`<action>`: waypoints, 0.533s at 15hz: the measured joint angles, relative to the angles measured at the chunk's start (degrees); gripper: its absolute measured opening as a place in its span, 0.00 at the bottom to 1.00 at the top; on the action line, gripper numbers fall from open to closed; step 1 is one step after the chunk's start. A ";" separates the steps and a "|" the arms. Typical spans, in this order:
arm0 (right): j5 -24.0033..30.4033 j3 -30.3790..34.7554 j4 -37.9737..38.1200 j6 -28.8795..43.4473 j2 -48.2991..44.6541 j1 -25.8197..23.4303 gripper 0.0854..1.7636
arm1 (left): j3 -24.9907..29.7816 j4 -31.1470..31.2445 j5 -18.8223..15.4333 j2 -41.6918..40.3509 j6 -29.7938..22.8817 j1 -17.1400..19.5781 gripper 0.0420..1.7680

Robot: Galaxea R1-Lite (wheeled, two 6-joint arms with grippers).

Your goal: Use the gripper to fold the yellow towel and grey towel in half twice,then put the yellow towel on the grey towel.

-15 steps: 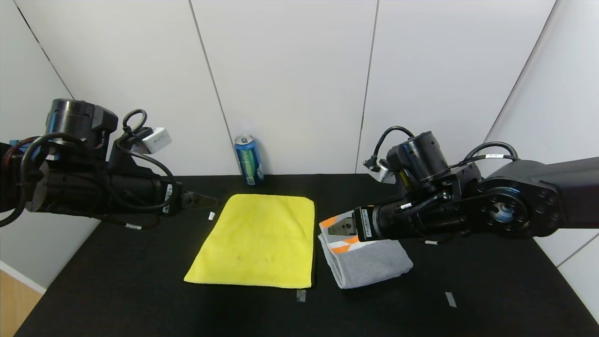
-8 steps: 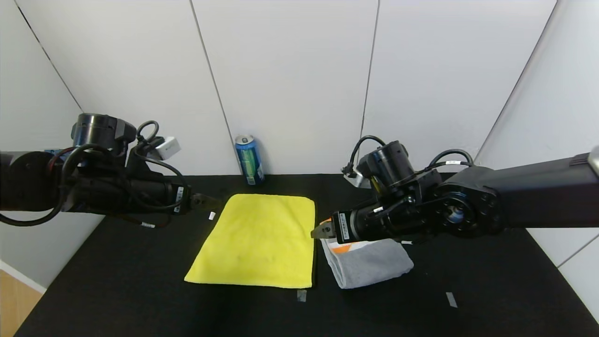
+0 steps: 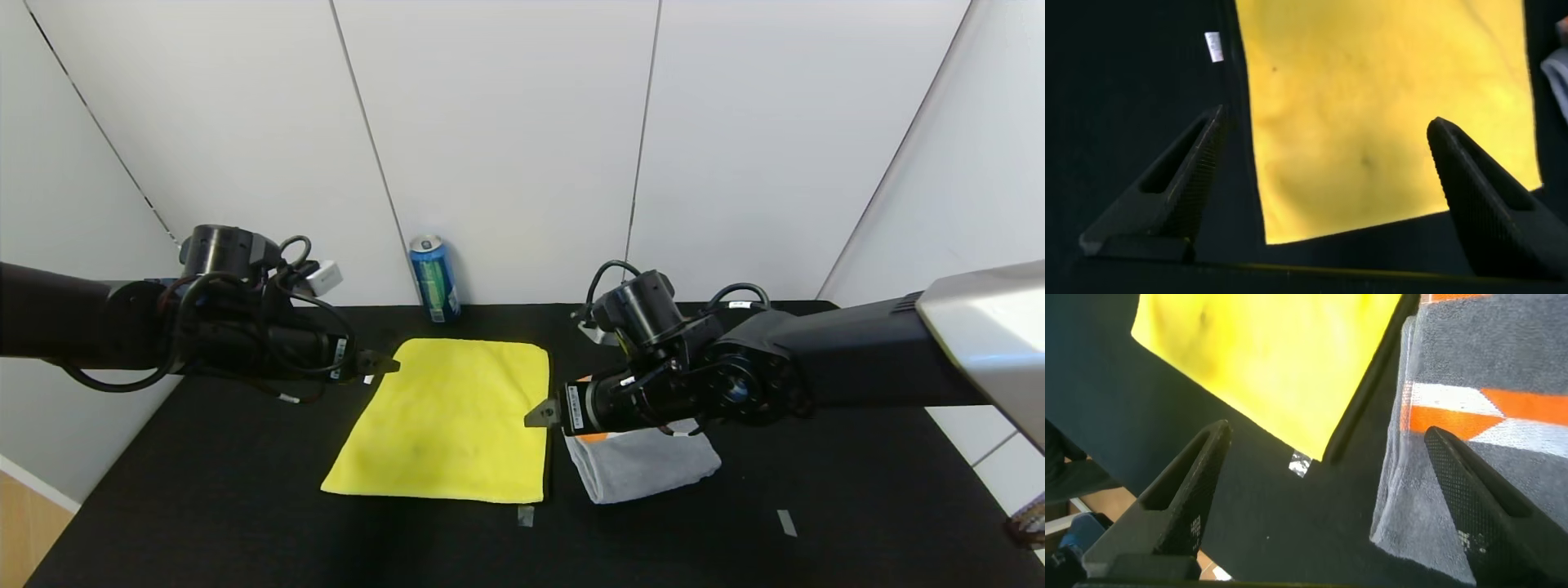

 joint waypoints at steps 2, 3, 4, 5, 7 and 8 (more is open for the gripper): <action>-0.06 -0.45 -0.40 0.17 0.91 -0.02 0.97 | -0.50 0.00 0.04 1.76 0.02 0.61 0.97; -0.06 -0.85 -0.68 0.69 1.40 0.11 0.97 | -0.77 0.02 0.09 2.54 0.09 0.95 0.97; -0.05 -1.28 -1.04 1.32 1.95 0.39 0.97 | -1.13 0.07 0.06 3.17 0.11 1.69 0.97; -0.05 -1.94 -1.23 1.80 2.56 0.71 0.97 | -1.30 0.13 0.06 3.64 0.11 2.44 0.97; -0.05 -3.06 -1.23 2.55 3.83 1.29 0.97 | -1.22 0.65 -0.02 4.33 0.04 3.85 0.97; -0.06 -3.47 -1.26 2.93 4.38 1.51 0.97 | -0.61 0.90 -0.11 4.44 -0.05 4.56 0.97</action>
